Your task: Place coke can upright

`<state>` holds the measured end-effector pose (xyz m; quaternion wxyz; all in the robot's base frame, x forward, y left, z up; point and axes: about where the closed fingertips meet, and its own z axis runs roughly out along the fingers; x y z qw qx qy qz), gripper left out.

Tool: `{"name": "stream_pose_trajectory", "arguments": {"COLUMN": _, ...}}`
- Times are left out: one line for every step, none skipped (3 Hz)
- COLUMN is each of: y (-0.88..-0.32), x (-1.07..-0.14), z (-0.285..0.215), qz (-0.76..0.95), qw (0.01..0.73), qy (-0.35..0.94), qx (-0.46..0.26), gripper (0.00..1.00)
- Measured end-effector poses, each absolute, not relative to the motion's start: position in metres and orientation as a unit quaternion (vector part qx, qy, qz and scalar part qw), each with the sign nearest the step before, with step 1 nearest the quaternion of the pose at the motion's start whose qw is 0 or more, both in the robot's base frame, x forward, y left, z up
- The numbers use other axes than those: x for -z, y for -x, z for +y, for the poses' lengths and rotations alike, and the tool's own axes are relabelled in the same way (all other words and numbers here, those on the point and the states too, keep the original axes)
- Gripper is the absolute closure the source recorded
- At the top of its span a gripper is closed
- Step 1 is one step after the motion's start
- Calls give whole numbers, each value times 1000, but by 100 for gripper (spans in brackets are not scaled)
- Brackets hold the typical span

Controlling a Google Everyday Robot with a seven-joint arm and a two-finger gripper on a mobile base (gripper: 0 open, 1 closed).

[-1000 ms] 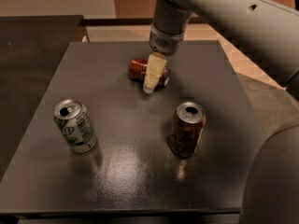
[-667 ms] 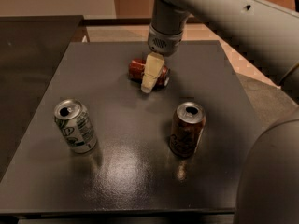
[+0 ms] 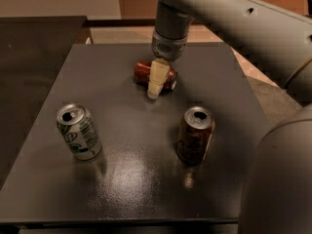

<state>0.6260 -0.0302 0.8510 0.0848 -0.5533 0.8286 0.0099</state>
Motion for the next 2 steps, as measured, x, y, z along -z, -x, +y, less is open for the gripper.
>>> {"name": "stream_pose_trajectory", "arguments": {"y": -626, "x": -850, "z": -29, "qz": 828, "qw": 84, "qy": 555, "qx": -10, "gripper": 8}}
{"name": "stream_pose_trajectory", "arguments": {"y": -626, "x": -848, "z": -28, "qz": 822, "qw": 83, "qy": 563, "qx": -8, "gripper": 26}}
